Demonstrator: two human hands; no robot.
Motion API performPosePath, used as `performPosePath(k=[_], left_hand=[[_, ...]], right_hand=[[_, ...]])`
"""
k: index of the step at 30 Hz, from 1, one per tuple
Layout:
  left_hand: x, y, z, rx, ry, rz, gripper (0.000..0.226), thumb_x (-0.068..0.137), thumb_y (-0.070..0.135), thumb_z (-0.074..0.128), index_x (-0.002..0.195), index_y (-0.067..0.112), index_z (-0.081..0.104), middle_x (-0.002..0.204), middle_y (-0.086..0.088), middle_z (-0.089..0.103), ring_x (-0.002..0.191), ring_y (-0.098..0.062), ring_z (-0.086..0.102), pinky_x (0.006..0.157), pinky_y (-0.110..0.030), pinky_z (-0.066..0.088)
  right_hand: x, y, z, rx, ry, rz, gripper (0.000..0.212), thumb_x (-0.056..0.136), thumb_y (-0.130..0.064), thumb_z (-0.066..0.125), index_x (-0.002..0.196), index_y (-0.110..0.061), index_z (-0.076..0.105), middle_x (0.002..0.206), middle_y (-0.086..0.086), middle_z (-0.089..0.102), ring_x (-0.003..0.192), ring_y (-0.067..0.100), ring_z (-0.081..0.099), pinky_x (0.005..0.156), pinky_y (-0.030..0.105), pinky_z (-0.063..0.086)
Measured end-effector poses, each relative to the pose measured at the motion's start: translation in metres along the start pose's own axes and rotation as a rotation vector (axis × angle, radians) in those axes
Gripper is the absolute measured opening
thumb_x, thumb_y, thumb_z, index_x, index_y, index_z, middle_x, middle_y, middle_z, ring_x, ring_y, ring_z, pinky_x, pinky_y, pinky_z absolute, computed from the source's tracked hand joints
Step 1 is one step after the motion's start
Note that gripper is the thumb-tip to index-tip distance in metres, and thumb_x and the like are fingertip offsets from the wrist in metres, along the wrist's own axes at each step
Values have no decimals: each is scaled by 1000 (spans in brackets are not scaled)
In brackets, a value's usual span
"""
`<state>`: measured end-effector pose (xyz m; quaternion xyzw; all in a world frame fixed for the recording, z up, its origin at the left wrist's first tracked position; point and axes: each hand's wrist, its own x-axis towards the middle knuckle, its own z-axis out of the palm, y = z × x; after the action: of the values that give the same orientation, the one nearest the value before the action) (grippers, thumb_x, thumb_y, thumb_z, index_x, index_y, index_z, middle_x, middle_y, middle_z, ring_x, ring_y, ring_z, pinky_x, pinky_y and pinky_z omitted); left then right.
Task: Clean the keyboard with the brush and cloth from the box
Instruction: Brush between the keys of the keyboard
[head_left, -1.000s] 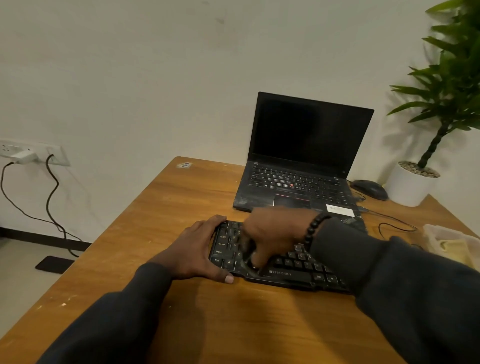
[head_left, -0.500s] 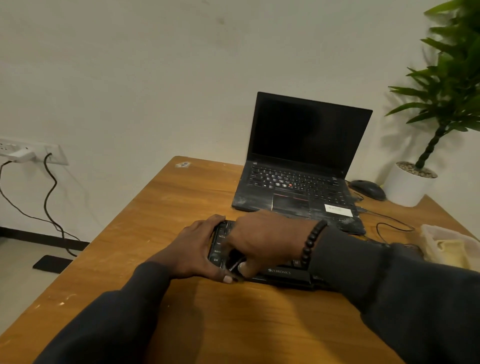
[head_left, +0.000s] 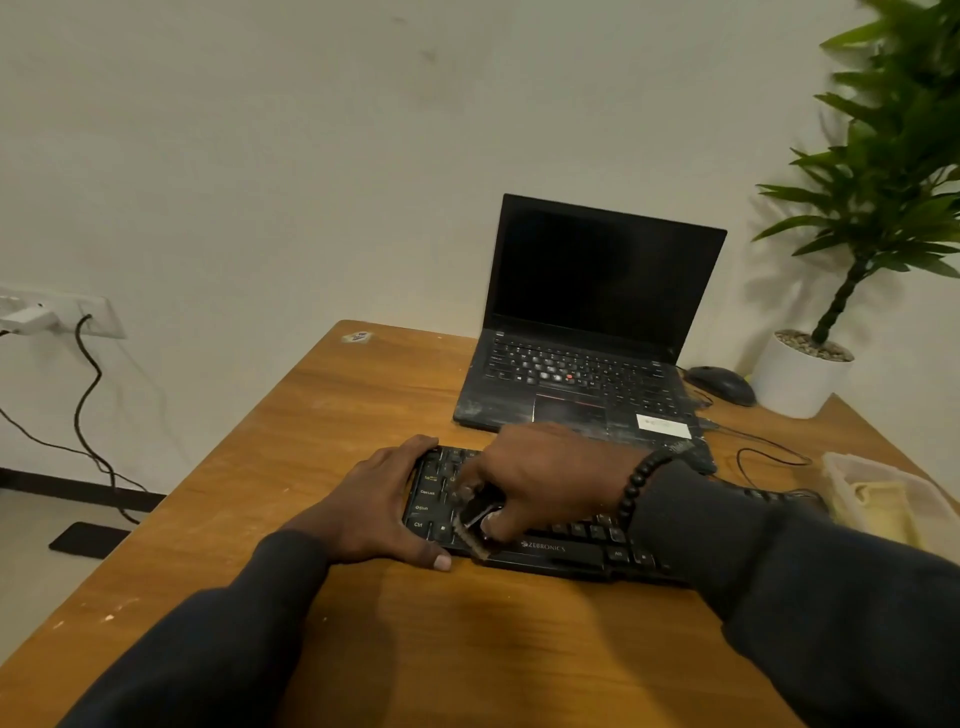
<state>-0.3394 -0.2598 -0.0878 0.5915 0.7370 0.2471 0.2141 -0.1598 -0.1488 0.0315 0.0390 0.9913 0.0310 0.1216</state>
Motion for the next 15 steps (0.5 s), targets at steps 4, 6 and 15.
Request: performPosePath(k=[4, 6, 15], left_hand=[[0, 1, -1, -26, -2, 10, 132, 43, 81, 80, 150, 46, 10, 145, 11, 32, 128, -14, 34, 113, -42, 35], [-1, 1, -1, -36, -6, 16, 132, 43, 79, 80, 150, 47, 10, 143, 14, 31, 128, -13, 34, 113, -42, 35], [2, -4, 1, -19, 8, 20, 134, 40, 87, 76, 149, 49, 9, 144, 11, 34, 129, -14, 36, 112, -44, 37]], right_hand=[[-8, 29, 2, 42, -63, 103, 37, 84, -45, 66, 114, -23, 61, 94, -6, 63, 87, 12, 59, 77, 32, 57], [-12, 49, 0, 18, -45, 182, 38, 85, -45, 65, 117, -25, 60, 100, -6, 63, 93, 12, 59, 81, 30, 55], [6, 75, -2, -260, -2, 193, 35, 89, -39, 63, 118, -22, 56, 98, -5, 62, 88, 12, 58, 77, 26, 52]])
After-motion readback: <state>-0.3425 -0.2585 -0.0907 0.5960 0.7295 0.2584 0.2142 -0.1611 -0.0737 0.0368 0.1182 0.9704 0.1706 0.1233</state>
